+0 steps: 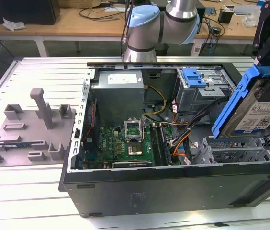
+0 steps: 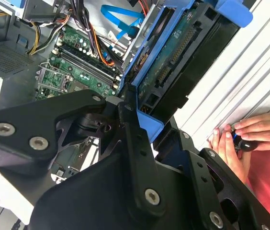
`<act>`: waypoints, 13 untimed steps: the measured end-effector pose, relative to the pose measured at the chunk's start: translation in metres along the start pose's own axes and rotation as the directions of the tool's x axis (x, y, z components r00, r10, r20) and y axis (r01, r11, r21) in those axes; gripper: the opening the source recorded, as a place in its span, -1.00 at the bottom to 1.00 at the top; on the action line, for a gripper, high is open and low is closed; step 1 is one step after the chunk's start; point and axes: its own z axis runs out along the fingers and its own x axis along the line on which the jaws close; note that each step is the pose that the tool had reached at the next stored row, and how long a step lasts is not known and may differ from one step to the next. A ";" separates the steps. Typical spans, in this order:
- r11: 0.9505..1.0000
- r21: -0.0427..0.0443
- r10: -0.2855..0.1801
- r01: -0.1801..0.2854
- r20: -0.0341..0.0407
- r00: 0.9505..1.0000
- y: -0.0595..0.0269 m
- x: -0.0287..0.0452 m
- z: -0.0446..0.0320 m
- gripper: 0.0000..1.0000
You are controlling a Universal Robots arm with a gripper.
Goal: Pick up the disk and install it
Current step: 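Insert the disk into the insertion slot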
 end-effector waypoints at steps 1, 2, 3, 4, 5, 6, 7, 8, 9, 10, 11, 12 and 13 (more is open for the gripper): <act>1.000 0.000 0.000 0.000 0.000 1.000 0.0000 -0.0001 0.0001 -0.26; 1.000 0.000 0.000 0.000 0.000 1.000 0.0000 -0.0002 0.0002 -0.26; 1.000 0.000 0.000 0.000 -0.001 1.000 0.0000 -0.0008 0.0003 -0.26; 1.000 0.000 0.000 0.000 -0.001 1.000 -0.0001 -0.0011 0.0005 -0.26; 1.000 0.000 0.000 0.000 -0.001 1.000 -0.0001 -0.0017 0.0006 -0.26; 1.000 0.000 0.000 0.000 -0.002 1.000 -0.0003 -0.0020 0.0007 -0.26; 1.000 0.000 0.000 0.000 -0.002 1.000 -0.0012 -0.0031 0.0029 -0.26; 1.000 0.000 0.000 0.000 -0.002 1.000 -0.0012 -0.0030 0.0038 -0.26; 1.000 0.000 0.000 0.000 -0.002 1.000 -0.0012 -0.0029 0.0053 -0.26; 1.000 0.000 0.000 0.000 -0.002 1.000 -0.0012 -0.0028 0.0065 -0.26; 1.000 0.000 0.000 0.000 -0.002 1.000 -0.0013 -0.0027 0.0080 -0.26; 1.000 0.000 0.000 0.000 -0.002 1.000 -0.0012 -0.0027 0.0087 -0.26; 1.000 0.000 0.000 0.000 -0.002 1.000 -0.0012 -0.0026 0.0092 -0.26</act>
